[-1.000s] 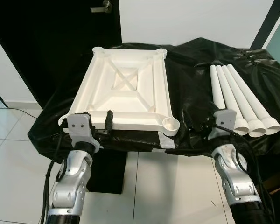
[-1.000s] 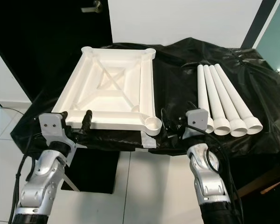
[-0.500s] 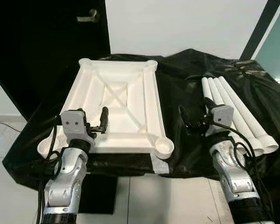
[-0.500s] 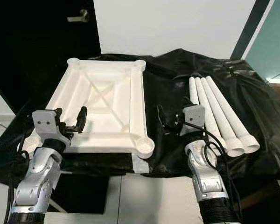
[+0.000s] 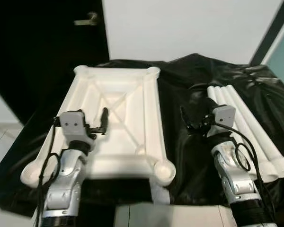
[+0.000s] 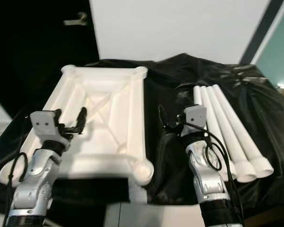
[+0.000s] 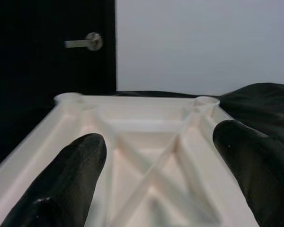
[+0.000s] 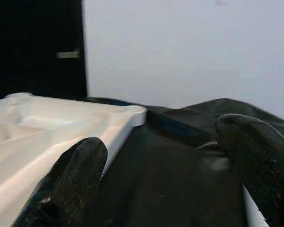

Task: Building children table

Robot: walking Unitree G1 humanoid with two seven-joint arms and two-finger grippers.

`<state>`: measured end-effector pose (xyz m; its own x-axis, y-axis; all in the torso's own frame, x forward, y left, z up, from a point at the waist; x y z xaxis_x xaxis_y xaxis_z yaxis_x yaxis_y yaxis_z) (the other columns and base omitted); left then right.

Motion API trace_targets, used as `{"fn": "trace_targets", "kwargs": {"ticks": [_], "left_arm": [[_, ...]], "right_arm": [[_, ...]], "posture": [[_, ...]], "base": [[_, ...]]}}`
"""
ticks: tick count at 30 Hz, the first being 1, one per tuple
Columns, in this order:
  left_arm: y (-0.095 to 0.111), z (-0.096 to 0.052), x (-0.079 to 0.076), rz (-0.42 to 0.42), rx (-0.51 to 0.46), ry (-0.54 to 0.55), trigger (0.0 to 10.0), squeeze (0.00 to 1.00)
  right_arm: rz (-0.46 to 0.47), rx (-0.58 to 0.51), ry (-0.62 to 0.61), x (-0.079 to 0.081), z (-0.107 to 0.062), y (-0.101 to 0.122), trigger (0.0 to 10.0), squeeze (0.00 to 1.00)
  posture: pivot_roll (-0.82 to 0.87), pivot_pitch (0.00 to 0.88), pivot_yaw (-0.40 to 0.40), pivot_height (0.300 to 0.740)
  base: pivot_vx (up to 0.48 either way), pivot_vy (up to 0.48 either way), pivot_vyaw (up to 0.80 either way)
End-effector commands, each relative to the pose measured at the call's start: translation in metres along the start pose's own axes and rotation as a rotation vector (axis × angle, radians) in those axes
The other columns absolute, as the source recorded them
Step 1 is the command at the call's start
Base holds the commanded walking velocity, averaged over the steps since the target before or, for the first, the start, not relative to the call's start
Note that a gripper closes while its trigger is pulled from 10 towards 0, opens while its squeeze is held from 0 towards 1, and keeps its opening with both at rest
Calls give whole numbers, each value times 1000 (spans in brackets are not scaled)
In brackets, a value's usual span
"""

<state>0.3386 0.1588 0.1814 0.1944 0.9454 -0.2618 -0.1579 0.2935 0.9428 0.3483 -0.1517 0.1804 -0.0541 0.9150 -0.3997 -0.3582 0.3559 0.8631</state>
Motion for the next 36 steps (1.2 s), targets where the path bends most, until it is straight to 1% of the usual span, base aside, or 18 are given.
{"fn": "trace_targets", "kwargs": {"ticks": [1,10,12,14,17,19,21,23,24,27,28,30,31,32,33,34,35,36], "left_arm": [[-2,0,-5,-20,-1,-6,10000,0],[6,2,-8,-37,-41,-20,10000,0],[6,2,-9,-17,-37,-35,10000,0],[7,2,-16,31,-28,-88,10000,0],[7,2,-18,45,-27,-105,10000,0],[8,1,-27,69,-9,-178,10000,0],[8,1,-30,79,2,-207,10000,0],[7,-2,-39,98,25,-281,10000,0],[7,-2,-39,98,25,-281,10000,0],[6,-6,-48,109,56,-355,10000,0],[6,-6,-48,109,56,-355,10000,0],[-1,-14,-64,124,116,-471,10000,0],[-7,-23,-76,133,165,-555,10000,0],[-7,-23,-76,133,165,-555,10000,0],[-9,-26,-81,139,184,-589,10000,0],[-9,-26,-81,139,184,-589,10000,0],[-12,-31,-86,151,212,-635,10000,0],[-12,-31,-86,151,212,-635,10000,0]], "right_arm": [[-4,18,-11,-4,-3,-5,10000,0],[-5,20,-13,-6,-2,-4,10000,0],[-3,28,-21,-7,-1,-4,10000,0],[2,47,-28,-8,0,-7,10000,0],[2,54,-28,-8,0,-7,10000,0],[5,80,-33,-9,3,-10,10000,0],[2,88,-35,-9,4,-10,10000,0],[-10,125,-48,-12,5,-14,10000,0],[-10,125,-48,-12,5,-14,10000,0],[-22,147,-47,-13,6,-16,10000,0],[-22,147,-47,-13,6,-16,10000,0],[2,190,-26,-11,6,-20,10000,0],[23,215,-1,-9,6,-20,10000,0],[23,215,-1,-9,6,-20,10000,0],[38,229,12,-8,6,-21,10000,0],[38,229,12,-8,6,-21,10000,0],[45,260,33,-6,5,-23,10000,0],[45,260,33,-6,5,-23,10000,0]], "posture": [[59,0,-28,740],[52,0,-21,740],[50,0,-19,740],[50,0,-19,740],[50,0,-19,740],[49,0,-16,740],[49,0,-16,740],[47,0,-12,740],[47,0,-12,740],[43,0,-7,740],[43,0,-7,740],[36,0,4,740],[36,0,4,740],[36,0,4,740],[32,0,7,740],[32,0,7,740],[31,0,8,740],[31,0,8,740]], "base": [[0,0,0],[0,0,0],[0,0,0],[0,0,0],[0,0,0],[0,0,0],[0,0,0],[0,0,0],[0,0,0],[0,0,0],[0,0,0],[0,0,0],[0,0,0],[0,0,0],[0,0,0],[0,0,0],[0,0,0],[0,0,0]]}}
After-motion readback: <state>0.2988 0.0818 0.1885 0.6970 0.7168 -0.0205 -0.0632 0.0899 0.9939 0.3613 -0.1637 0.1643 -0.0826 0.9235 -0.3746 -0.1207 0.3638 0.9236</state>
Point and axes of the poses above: a point about 5 cm out from each wrist's last joint towards the gripper, its own z axis pointing out of the wrist towards the gripper, its own y axis along the axis of the wrist's last joint, x = y × z, the point moved 6 cm from there along z, pointing out of the wrist towards the gripper, and after that the axes turned 13 degrees about -z, right-handed, at the moved point
